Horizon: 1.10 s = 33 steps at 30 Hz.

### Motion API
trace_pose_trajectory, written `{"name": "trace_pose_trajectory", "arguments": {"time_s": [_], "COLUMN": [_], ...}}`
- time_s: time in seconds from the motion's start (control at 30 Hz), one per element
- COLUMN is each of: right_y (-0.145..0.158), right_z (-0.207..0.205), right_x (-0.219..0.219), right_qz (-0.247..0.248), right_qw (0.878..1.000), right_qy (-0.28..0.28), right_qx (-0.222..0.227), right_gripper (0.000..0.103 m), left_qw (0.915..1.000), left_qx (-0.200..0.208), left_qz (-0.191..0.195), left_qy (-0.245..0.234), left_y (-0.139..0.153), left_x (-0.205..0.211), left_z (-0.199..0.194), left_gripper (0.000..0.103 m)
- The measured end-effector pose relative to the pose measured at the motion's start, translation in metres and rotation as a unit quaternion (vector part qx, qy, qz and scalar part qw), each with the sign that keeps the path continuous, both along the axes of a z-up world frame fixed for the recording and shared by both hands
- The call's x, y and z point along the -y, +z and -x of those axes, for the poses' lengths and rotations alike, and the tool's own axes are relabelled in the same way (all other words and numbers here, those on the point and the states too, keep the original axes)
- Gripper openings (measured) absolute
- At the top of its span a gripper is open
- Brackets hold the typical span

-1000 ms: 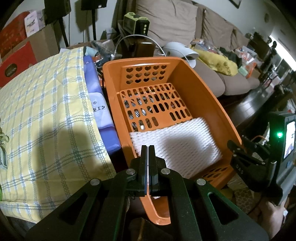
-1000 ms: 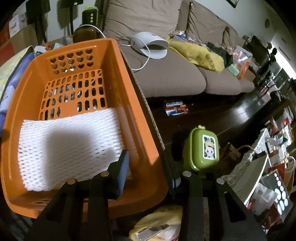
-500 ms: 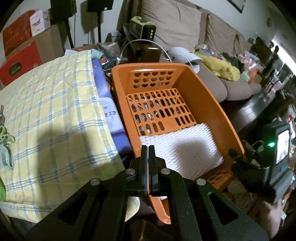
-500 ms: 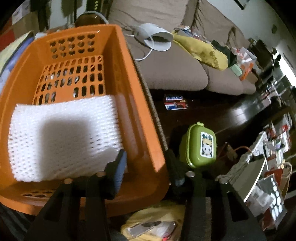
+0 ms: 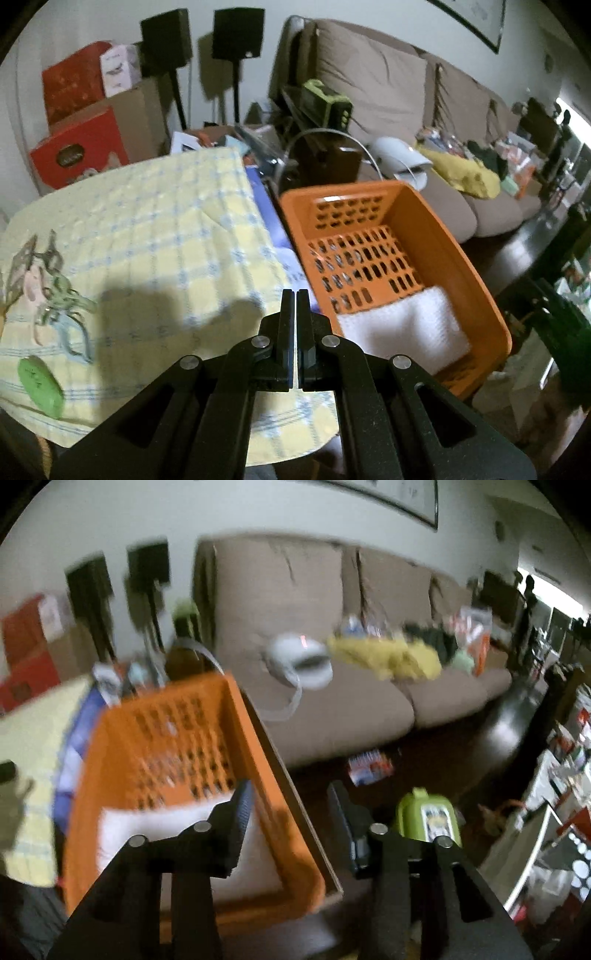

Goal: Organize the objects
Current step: 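Swing both tools toward the table with the clips and green toy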

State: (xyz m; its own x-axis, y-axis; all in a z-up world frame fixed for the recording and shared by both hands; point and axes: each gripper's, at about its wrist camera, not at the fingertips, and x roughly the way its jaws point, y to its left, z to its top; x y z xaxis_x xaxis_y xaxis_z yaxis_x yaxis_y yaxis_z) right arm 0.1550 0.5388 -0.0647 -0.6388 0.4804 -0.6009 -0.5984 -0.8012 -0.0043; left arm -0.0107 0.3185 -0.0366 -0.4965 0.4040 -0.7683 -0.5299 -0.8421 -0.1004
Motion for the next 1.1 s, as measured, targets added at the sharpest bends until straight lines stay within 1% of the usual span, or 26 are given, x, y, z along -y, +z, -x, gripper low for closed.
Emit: {"name": "trace_pose_trajectory", "arguments": {"time_s": [0.03, 0.13, 0.23, 0.27, 0.37, 0.43, 0.5, 0.53, 0.6, 0.63, 0.67, 0.7, 0.77, 0.8, 0.87, 0.9, 0.97, 1.0, 1.03, 1.07, 1.1], "right_y": [0.003, 0.004, 0.007, 0.008, 0.013, 0.012, 0.01, 0.009, 0.01, 0.015, 0.02, 0.023, 0.033, 0.038, 0.05, 0.06, 0.075, 0.081, 0.087, 0.092, 0.095], "right_z": [0.0, 0.006, 0.008, 0.008, 0.011, 0.012, 0.015, 0.019, 0.023, 0.022, 0.021, 0.021, 0.023, 0.027, 0.039, 0.047, 0.061, 0.065, 0.072, 0.078, 0.085], "right_x": [0.003, 0.008, 0.013, 0.014, 0.02, 0.025, 0.03, 0.031, 0.034, 0.04, 0.047, 0.054, 0.071, 0.079, 0.096, 0.107, 0.126, 0.131, 0.141, 0.149, 0.158], "right_qz": [0.002, 0.01, 0.02, 0.022, 0.034, 0.057, 0.08, 0.103, 0.146, 0.157, 0.156, 0.152, 0.136, 0.134, 0.124, 0.109, 0.089, 0.086, 0.085, 0.086, 0.088], "right_qw": [1.0, 1.0, 0.999, 0.999, 0.997, 0.995, 0.992, 0.989, 0.983, 0.98, 0.98, 0.98, 0.983, 0.983, 0.983, 0.984, 0.984, 0.983, 0.982, 0.981, 0.979], "right_qy": [0.008, 0.023, 0.038, 0.041, 0.055, 0.068, 0.08, 0.09, 0.108, 0.114, 0.119, 0.124, 0.123, 0.124, 0.137, 0.142, 0.155, 0.16, 0.166, 0.173, 0.182], "right_qx": [-0.01, -0.007, -0.013, -0.016, -0.035, -0.052, -0.052, -0.047, -0.036, -0.036, -0.036, -0.034, -0.026, -0.023, -0.015, -0.012, -0.011, -0.013, -0.017, -0.02, -0.022], "right_gripper": [0.044, 0.044, 0.044, 0.044, 0.044, 0.044, 0.044, 0.044, 0.044, 0.044, 0.044, 0.045, 0.047, 0.049, 0.049, 0.049, 0.051, 0.056, 0.058, 0.061, 0.061], "left_qw": [0.9999, 0.9992, 0.9969, 0.9962, 0.9943, 0.993, 0.9911, 0.9897, 0.9883, 0.9875, 0.9876, 0.9882, 0.988, 0.9862, 0.9831, 0.9818, 0.9802, 0.9802, 0.9801, 0.9802, 0.9805], "left_qx": [-0.007, -0.032, -0.068, -0.076, -0.091, -0.098, -0.113, -0.125, -0.135, -0.135, -0.129, -0.117, -0.086, -0.071, -0.057, -0.055, -0.065, -0.073, -0.076, -0.075, -0.069], "left_qz": [-0.003, -0.003, 0.002, 0.002, 0.001, -0.005, -0.022, -0.029, -0.04, -0.05, -0.057, -0.065, -0.093, -0.114, -0.135, -0.142, -0.149, -0.149, -0.148, -0.147, -0.148], "left_qy": [0.007, 0.022, 0.039, 0.043, 0.054, 0.066, 0.067, 0.063, 0.06, 0.065, 0.07, 0.074, 0.088, 0.096, 0.109, 0.113, 0.113, 0.109, 0.108, 0.109, 0.11], "left_y": [0.006, 0.019, 0.034, 0.038, 0.05, 0.06, 0.074, 0.082, 0.091, 0.097, 0.099, 0.101, 0.103, 0.105, 0.106, 0.107, 0.109, 0.11, 0.108, 0.107, 0.105], "left_x": [0.007, 0.021, 0.042, 0.048, 0.074, 0.092, 0.116, 0.131, 0.151, 0.167, 0.178, 0.189, 0.216, 0.231, 0.251, 0.26, 0.281, 0.291, 0.3, 0.306, 0.315], "left_z": [0.002, 0.004, 0.002, 0.002, 0.009, 0.016, 0.02, 0.019, 0.021, 0.024, 0.027, 0.031, 0.043, 0.049, 0.058, 0.061, 0.065, 0.066, 0.068, 0.069, 0.073], "left_gripper": [0.001, 0.002, 0.012, 0.013, 0.013, 0.013, 0.013, 0.014, 0.024, 0.034, 0.045, 0.048, 0.05, 0.051, 0.057, 0.059, 0.066, 0.075, 0.081, 0.083, 0.084]}}
